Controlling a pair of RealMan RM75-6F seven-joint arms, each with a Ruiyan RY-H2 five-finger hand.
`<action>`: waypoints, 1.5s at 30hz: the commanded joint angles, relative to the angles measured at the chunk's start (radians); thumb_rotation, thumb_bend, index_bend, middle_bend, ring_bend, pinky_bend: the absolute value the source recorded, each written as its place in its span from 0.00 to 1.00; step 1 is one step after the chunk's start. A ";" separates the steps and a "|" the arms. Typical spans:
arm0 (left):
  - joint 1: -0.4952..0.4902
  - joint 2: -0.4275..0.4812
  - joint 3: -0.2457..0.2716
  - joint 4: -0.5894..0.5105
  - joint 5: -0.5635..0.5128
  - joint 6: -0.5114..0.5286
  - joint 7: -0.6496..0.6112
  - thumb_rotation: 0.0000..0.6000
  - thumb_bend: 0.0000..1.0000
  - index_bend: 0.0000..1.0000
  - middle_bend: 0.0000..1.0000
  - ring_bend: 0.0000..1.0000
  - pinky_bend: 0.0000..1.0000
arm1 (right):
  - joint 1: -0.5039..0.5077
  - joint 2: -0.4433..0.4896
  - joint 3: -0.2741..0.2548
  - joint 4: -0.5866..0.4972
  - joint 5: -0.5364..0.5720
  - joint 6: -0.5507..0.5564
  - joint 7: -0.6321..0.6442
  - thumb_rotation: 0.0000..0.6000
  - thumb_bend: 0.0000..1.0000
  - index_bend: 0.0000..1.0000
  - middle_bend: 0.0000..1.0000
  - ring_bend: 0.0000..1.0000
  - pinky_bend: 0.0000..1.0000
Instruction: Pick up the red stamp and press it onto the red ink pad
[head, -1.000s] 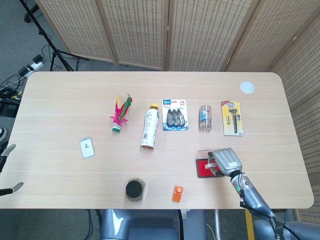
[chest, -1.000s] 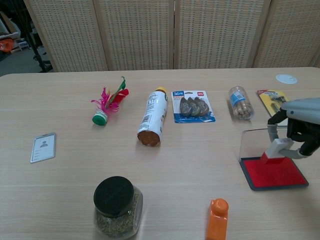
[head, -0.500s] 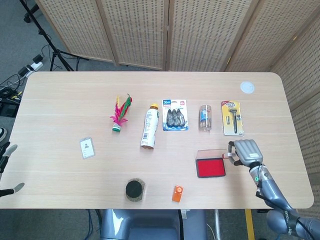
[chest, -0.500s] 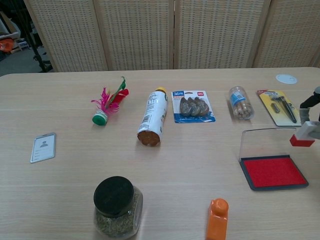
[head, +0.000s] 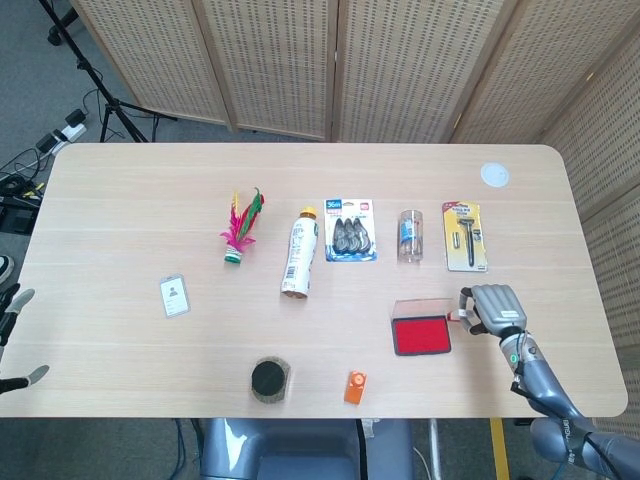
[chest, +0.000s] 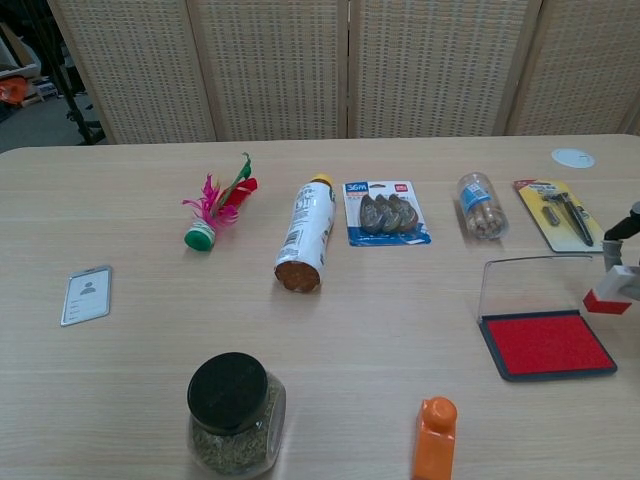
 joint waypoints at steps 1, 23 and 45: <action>0.000 -0.001 0.000 0.001 0.000 -0.001 0.002 1.00 0.01 0.00 0.00 0.00 0.00 | -0.005 -0.011 0.005 0.016 -0.004 -0.002 0.016 1.00 0.47 0.56 0.95 1.00 1.00; 0.000 -0.005 0.001 0.003 -0.005 -0.005 0.009 1.00 0.01 0.00 0.00 0.00 0.00 | -0.030 -0.076 0.019 0.127 -0.065 -0.004 0.093 1.00 0.41 0.56 0.95 1.00 1.00; -0.001 -0.003 0.002 0.001 -0.005 -0.007 0.011 1.00 0.01 0.00 0.00 0.00 0.00 | -0.037 -0.080 0.038 0.151 -0.082 -0.024 0.108 1.00 0.31 0.52 0.95 1.00 1.00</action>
